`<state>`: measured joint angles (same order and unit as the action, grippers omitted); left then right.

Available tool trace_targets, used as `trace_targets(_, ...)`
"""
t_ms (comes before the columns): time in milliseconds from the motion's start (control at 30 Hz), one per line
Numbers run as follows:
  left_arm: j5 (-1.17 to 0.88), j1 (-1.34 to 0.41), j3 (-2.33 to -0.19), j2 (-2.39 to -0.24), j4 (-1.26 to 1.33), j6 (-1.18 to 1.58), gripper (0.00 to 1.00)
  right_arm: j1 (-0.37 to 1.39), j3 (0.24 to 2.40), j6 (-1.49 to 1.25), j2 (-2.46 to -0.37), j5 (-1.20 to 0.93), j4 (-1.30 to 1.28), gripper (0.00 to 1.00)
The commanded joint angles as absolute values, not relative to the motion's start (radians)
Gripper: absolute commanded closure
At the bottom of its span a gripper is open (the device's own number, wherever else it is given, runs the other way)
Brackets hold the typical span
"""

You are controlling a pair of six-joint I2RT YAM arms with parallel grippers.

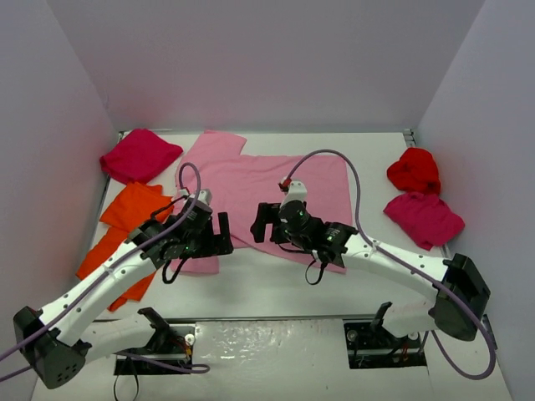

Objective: Fold and stack the t-shirts
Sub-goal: Fold the tshirt

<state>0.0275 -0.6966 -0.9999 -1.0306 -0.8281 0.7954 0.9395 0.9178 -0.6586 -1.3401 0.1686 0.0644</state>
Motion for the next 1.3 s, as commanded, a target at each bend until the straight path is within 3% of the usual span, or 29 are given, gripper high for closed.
trace_targets(0,0.05,-0.704,-1.116,-1.076,-0.822,0.752,0.14,0.965,0.87,-0.723,-1.408,0.093,0.127,0.18)
trace_targets(400,0.344,-0.703,-1.183,-0.707,-1.007,0.814,0.14,1.075,1.085,-0.664,-1.791,-0.087,0.302,0.17)
trace_targets(900,0.296,-0.704,-1.103,-0.707,-1.006,0.83,0.14,1.067,1.236,-0.617,-1.997,-0.152,0.345,0.18)
trace_targets(1033,0.296,-0.704,-1.095,-0.71,-1.005,0.828,0.14,1.065,1.238,-0.624,-2.023,-0.167,0.355,0.29)
trace_targets(1267,0.284,-0.703,-1.078,-0.731,-0.992,0.825,0.14,1.071,1.181,-0.635,-2.025,-0.176,0.359,0.36)
